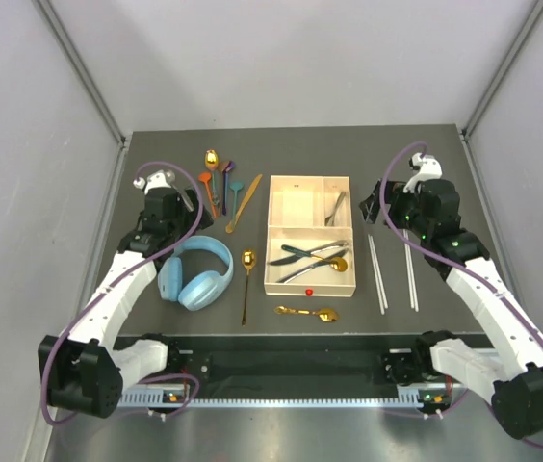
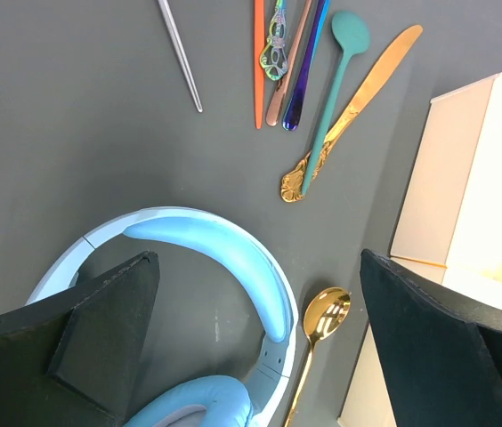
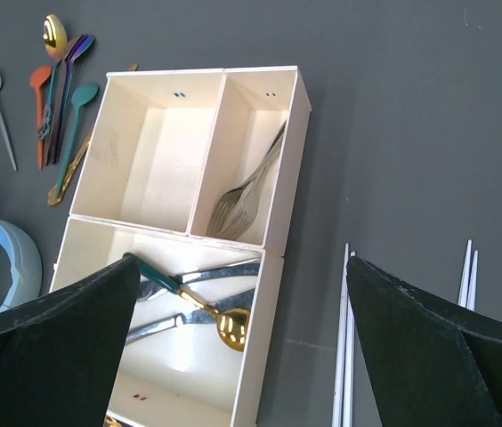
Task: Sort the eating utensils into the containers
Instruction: Pick up the distractor from the center of the board.
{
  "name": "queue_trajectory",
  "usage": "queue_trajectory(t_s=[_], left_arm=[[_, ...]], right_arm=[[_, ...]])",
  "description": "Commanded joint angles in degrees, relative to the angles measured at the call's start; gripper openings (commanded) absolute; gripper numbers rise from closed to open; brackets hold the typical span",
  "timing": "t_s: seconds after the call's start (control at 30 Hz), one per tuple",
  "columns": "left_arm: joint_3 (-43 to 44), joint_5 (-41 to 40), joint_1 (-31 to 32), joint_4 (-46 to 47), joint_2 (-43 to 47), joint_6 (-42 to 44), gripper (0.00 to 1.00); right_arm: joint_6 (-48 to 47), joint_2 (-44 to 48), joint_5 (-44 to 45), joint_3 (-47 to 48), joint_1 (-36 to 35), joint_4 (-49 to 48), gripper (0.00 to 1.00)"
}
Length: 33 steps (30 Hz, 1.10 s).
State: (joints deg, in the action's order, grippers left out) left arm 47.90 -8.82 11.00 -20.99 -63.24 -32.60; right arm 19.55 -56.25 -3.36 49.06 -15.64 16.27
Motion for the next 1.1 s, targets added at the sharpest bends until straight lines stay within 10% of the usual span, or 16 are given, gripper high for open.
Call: queue_trajectory(t_s=[0.0, 1.07], left_arm=[[0.97, -1.02, 0.25, 1.66, 1.46, 0.70, 0.99], [-4.83, 2.94, 9.82, -5.90, 1.82, -2.03, 0.99]], right_arm=[[-0.04, 1.23, -0.51, 0.25, -0.97, -1.51, 1.00], [0.66, 1.58, -2.00, -4.06, -0.97, -5.20, 1.00]])
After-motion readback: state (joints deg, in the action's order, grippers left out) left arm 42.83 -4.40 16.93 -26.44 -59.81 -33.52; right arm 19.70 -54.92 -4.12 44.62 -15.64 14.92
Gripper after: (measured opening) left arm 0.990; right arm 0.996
